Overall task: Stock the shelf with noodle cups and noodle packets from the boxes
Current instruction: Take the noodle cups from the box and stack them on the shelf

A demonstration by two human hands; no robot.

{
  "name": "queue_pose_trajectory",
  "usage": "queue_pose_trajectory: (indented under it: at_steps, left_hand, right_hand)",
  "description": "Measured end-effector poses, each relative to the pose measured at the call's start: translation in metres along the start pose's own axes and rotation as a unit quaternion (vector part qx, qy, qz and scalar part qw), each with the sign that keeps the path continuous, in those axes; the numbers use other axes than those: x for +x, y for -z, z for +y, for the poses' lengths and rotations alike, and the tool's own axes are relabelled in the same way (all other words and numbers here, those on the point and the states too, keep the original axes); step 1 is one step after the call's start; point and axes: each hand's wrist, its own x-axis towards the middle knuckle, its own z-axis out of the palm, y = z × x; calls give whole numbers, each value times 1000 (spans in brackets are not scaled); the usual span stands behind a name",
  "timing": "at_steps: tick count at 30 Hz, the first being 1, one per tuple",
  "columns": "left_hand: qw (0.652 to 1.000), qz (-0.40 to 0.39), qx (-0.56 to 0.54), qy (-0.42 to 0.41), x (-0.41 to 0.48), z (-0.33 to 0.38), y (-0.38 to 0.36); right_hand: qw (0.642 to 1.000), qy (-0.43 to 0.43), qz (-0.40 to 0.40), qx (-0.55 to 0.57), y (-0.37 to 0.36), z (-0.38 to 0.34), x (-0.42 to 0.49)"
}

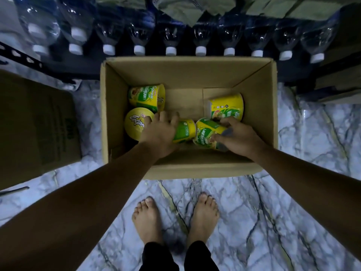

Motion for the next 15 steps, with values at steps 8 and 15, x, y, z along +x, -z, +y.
queue_pose_trajectory:
  at_steps: [8, 15]
  left_hand:
    - [996, 62, -43, 49, -5, 20, 2]
    - [992, 86, -52, 78, -5, 23, 4]
  right_hand:
    - [991, -23, -132, 29, 1, 10, 35]
    - [955, 33, -194, -223, 12, -20, 51]
